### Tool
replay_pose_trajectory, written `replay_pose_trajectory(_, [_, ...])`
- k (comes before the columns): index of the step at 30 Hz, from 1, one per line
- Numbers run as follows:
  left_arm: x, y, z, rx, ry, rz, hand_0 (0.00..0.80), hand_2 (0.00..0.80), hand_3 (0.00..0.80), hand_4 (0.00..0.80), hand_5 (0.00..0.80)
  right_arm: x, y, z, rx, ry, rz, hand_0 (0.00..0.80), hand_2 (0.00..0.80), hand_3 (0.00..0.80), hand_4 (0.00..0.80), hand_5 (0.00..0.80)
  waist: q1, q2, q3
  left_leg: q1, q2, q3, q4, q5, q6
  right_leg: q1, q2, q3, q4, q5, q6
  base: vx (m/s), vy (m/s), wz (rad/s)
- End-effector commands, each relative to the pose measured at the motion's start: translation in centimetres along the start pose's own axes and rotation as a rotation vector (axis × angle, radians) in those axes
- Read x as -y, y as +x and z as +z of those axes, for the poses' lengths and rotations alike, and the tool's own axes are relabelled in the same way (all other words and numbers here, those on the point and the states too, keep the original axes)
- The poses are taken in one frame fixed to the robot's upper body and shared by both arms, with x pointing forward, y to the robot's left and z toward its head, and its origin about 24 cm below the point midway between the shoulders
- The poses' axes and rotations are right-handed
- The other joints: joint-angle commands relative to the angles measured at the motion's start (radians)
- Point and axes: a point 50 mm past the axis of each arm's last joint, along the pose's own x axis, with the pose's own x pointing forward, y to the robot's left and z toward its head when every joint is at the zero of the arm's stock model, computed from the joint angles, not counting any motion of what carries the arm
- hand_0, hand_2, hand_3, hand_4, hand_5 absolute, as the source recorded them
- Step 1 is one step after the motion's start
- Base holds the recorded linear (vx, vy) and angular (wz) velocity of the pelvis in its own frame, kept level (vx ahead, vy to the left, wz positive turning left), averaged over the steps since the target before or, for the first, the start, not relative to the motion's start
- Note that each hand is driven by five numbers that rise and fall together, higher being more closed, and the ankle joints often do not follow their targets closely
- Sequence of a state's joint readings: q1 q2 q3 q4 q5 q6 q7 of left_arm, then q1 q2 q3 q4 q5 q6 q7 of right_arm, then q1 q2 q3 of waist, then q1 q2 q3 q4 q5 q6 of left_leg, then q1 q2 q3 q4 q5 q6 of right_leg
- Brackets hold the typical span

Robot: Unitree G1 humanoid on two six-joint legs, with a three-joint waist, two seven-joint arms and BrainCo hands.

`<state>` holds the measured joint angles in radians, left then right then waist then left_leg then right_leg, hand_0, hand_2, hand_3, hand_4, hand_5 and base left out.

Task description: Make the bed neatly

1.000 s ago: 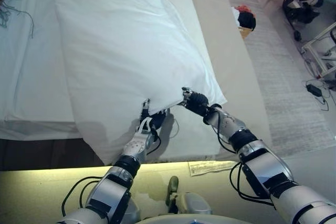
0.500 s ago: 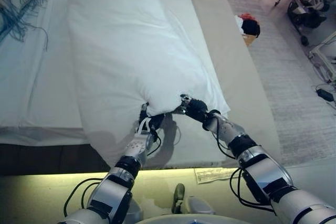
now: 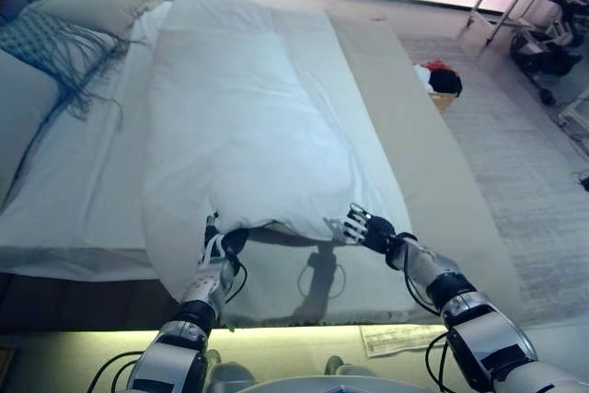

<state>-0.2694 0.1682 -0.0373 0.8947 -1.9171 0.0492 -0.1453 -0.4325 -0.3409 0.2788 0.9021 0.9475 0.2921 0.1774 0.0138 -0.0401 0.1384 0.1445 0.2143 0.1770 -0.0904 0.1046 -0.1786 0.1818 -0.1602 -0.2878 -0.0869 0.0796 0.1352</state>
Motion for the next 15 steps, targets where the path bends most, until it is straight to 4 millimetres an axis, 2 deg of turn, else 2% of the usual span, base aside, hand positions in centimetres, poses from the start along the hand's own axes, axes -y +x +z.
replay_pose_trajectory(1, [2.1,0.6,2.3,0.023,0.071,-0.082,0.8,0.8,0.8,0.8,0.8,1.2,-0.8,2.5,0.077,-0.027,-0.002,0.0,0.0,0.0,0.0,0.0,0.045,0.004,-0.02,0.05,0.007,0.004,0.016,-0.081,0.0,0.01,-0.053,-0.038,0.042,-0.055,0.044,0.035,0.053,0.12])
replay_pose_trajectory(2, [2.0,0.5,2.6,0.03,0.078,-0.081,0.8,0.8,0.8,0.8,0.8,1.3,-0.8,2.4,0.077,-0.026,-0.004,0.0,0.0,0.0,0.0,0.0,0.045,0.005,-0.02,0.051,0.006,0.003,0.016,-0.081,0.001,0.012,-0.053,-0.039,0.042,-0.056,0.044,0.031,0.052,0.15])
replay_pose_trajectory(7, [0.9,-1.3,7.1,0.113,0.12,-0.059,0.8,0.8,0.8,0.8,0.8,2.9,-1.6,2.5,0.08,-0.033,-0.04,0.0,0.0,0.0,0.0,0.0,0.058,0.022,-0.029,0.057,-0.01,-0.01,0.013,-0.085,0.008,0.028,-0.055,-0.051,0.035,-0.062,0.037,0.013,0.074,0.1])
replay_pose_trajectory(15, [1.4,-4.3,13.6,0.247,0.2,-0.054,0.8,0.8,0.8,0.8,0.8,5.4,-3.1,3.9,0.132,-0.027,-0.133,0.0,0.0,0.0,0.0,0.0,0.086,0.051,-0.029,0.041,-0.032,-0.033,0.02,-0.079,0.019,0.03,-0.063,-0.07,0.04,-0.068,0.026,-0.032,0.083,0.03])
